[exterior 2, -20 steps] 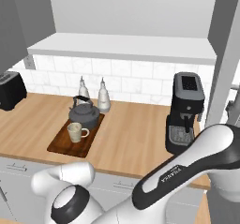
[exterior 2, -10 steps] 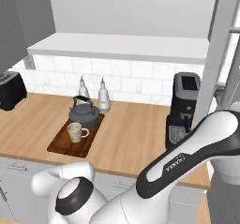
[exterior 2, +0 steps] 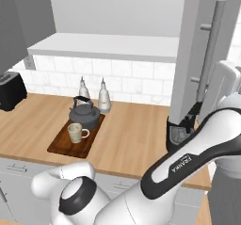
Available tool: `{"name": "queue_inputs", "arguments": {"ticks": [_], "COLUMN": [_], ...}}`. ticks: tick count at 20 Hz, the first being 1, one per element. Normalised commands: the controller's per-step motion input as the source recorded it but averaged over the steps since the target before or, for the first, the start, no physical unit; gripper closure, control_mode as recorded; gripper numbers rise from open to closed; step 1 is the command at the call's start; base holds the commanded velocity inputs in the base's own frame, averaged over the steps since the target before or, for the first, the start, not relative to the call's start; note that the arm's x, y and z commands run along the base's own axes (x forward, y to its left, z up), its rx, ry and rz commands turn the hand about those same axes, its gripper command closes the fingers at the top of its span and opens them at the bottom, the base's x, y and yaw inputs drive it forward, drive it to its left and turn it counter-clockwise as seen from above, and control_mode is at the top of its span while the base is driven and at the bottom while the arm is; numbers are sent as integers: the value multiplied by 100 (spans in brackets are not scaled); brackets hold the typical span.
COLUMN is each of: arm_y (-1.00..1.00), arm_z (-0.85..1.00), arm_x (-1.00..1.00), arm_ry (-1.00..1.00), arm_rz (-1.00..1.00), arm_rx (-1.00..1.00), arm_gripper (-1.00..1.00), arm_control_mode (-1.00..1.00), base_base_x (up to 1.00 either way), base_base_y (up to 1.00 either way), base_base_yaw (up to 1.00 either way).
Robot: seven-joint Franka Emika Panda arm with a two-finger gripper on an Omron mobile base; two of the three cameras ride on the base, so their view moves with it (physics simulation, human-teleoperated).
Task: Pick the kettle from the counter and place it on the tray. Then pick the mug from the cabinet and place it on the tray. Then close the cabinet doors.
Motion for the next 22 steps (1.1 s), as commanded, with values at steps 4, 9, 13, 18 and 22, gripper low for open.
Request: {"name": "queue_inputs", "arguments": {"ticks": [4,9,13,18,22], "arm_y": [54,46,42,11,2], "arm_z": [12,14,1,0,0], "arm_x": [2,21,45,61,63], "arm_ry": [-5,-1,0,0,0], "arm_rz": [-1,-9,-11,-6,-3], "arm_rx": [0,0,0,0,0], "arm_gripper": [100,100,100,100,100], "arm_control_mode": [-100,-100,-100,-100,-100], "base_base_x": [0,0,0,0,0], "base_base_y": [0,0,0,0,0], "base_base_yaw": [0,0,0,0,0]}}
